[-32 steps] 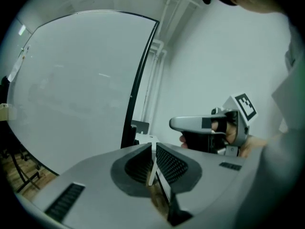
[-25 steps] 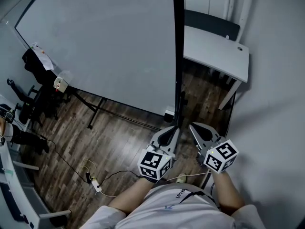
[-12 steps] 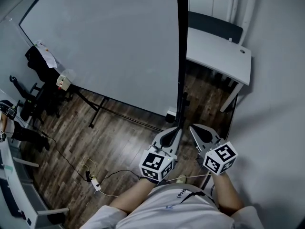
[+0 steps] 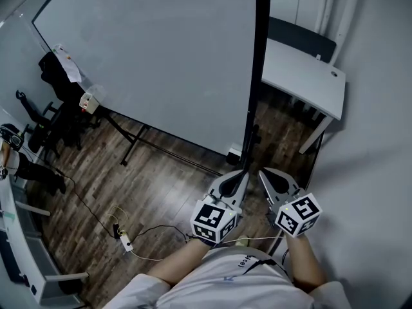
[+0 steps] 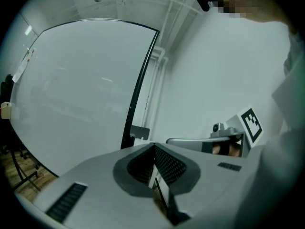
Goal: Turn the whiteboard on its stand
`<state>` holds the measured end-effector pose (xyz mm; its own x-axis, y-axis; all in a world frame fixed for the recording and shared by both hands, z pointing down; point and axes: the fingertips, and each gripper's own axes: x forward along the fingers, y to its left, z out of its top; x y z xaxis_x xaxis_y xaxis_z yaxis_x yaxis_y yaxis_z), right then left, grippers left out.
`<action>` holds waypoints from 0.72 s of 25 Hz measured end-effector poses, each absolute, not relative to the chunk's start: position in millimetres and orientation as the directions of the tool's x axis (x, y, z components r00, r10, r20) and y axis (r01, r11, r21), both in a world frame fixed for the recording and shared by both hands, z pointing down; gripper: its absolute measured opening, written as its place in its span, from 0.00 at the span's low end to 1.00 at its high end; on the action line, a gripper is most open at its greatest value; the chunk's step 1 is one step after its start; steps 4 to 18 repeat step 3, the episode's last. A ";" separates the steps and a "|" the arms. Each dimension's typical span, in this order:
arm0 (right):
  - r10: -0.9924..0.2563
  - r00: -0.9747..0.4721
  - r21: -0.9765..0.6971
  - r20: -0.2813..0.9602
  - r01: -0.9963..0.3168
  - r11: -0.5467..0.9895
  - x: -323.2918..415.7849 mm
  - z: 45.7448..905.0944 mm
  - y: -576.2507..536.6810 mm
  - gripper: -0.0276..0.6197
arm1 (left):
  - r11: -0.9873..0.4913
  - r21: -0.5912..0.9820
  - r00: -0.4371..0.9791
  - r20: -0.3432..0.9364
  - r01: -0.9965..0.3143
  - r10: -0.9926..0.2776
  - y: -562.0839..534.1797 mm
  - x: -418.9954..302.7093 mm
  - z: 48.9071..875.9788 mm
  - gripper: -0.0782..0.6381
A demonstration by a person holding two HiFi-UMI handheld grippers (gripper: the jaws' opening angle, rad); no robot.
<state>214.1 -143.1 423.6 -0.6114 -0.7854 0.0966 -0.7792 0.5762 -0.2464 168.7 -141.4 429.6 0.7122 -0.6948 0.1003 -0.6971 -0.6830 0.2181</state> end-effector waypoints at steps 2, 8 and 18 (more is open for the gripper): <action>-0.784 -0.614 -0.245 0.098 -0.778 0.579 214.1 424.2 -143.9 0.06 | -0.681 0.218 0.710 0.100 -0.699 -0.697 -142.2 168.8 430.1 0.13; -0.783 -0.615 -0.244 0.098 -0.777 0.580 214.1 424.6 -144.3 0.06 | -0.680 0.218 0.709 0.100 -0.700 -0.698 -142.6 169.0 430.3 0.13; -0.783 -0.615 -0.244 0.098 -0.777 0.580 214.1 424.6 -144.3 0.06 | -0.680 0.218 0.709 0.100 -0.700 -0.698 -142.6 169.0 430.3 0.13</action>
